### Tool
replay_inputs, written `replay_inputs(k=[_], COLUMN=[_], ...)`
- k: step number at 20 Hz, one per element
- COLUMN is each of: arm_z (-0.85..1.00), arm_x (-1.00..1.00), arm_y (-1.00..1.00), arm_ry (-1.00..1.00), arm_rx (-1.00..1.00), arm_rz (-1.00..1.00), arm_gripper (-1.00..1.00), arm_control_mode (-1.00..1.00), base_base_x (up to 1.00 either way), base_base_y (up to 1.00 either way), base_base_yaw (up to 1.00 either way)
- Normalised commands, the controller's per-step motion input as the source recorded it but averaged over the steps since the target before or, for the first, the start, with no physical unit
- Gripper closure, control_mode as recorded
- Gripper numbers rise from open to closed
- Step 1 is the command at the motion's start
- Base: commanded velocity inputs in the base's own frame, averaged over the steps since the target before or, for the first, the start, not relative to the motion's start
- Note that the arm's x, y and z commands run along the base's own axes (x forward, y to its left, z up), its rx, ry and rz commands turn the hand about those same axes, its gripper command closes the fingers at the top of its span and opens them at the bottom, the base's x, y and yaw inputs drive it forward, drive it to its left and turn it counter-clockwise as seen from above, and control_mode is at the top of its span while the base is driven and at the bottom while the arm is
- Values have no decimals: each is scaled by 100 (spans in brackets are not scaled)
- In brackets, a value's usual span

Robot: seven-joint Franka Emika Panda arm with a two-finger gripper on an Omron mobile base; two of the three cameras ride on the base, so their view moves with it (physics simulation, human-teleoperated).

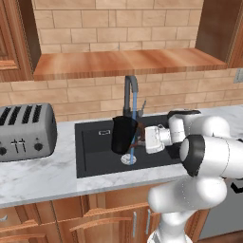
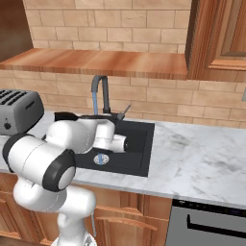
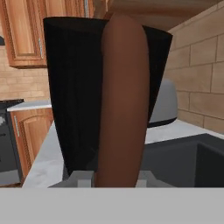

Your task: Turn on the sink faucet and place the jug under the water for a few seconds to fill it up.

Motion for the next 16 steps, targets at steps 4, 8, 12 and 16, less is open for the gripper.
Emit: replay_inputs(k=[4, 8, 12, 16], arm_z=[-9, 0, -15, -23], arm_x=[0, 0, 7, 3], arm_y=[-13, -6, -12, -27], arm_ry=[0, 0, 1, 5], arm_rx=[0, -1, 0, 0], arm_rz=[-4, -1, 0, 0], arm_gripper=[100, 100, 100, 100], arm_control_mode=[-100, -100, -100, -100], base_base_x=[0, 0, 0, 0], base_base_y=[0, 0, 0, 0], base_base_yaw=[0, 0, 0, 0])
